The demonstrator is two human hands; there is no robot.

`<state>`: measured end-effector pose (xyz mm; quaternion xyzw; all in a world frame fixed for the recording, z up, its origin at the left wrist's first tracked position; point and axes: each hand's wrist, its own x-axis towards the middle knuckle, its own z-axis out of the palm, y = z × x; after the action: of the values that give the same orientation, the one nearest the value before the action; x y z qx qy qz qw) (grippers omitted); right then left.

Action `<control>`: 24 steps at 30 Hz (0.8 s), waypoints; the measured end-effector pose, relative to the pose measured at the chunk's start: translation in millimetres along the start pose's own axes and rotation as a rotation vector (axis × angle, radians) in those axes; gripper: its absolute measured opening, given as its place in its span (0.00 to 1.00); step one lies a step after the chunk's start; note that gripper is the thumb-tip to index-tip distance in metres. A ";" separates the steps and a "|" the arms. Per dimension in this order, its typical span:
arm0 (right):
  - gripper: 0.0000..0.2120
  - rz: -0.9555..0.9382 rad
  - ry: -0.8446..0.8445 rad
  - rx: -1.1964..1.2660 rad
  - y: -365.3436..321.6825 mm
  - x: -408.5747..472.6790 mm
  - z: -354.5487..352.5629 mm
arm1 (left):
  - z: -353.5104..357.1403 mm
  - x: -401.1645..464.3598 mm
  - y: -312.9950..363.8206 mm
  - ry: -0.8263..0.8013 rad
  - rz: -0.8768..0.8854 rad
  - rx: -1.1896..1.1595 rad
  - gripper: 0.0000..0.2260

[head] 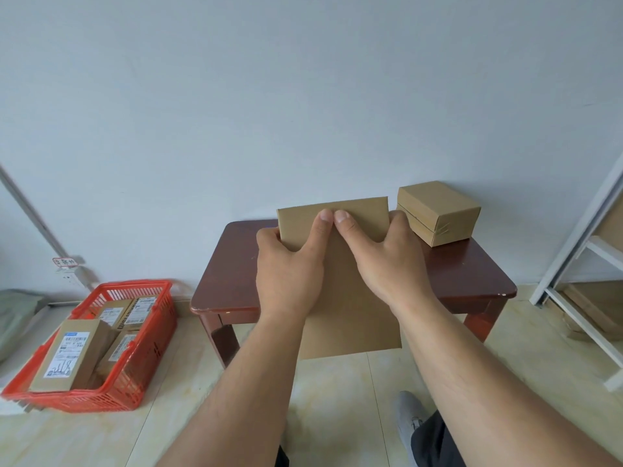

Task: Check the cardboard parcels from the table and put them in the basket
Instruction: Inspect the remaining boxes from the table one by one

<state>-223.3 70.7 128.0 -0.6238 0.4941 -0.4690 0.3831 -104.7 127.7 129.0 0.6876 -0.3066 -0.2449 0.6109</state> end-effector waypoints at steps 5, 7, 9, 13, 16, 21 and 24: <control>0.42 0.060 0.019 -0.051 -6.4 12.9 5.9 | 3.5 4.1 0.5 0.022 0.005 0.029 0.30; 0.43 0.068 0.021 -0.062 -6.9 18.5 8.4 | 4.5 7.3 2.3 0.028 -0.002 0.036 0.30; 0.46 0.085 0.014 -0.049 -9.4 22.8 10.6 | 5.1 11.8 5.2 0.028 0.004 0.046 0.30; 0.48 0.126 -0.007 0.024 -14.8 31.9 14.0 | 6.4 18.9 8.0 0.029 0.027 0.061 0.29; 0.45 0.138 -0.038 0.067 -15.0 37.3 16.3 | 6.2 23.2 5.3 0.023 0.021 0.041 0.28; 0.30 0.134 -0.004 0.100 -12.2 34.6 21.1 | 7.2 31.0 10.1 0.001 -0.036 -0.031 0.28; 0.20 0.122 -0.009 0.211 -6.7 28.0 21.8 | 9.1 31.0 12.3 -0.008 -0.052 -0.067 0.25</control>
<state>-198.6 45.1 134.3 -0.5507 0.4773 -0.4915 0.4768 -91.2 98.3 141.2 0.6737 -0.2826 -0.2734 0.6257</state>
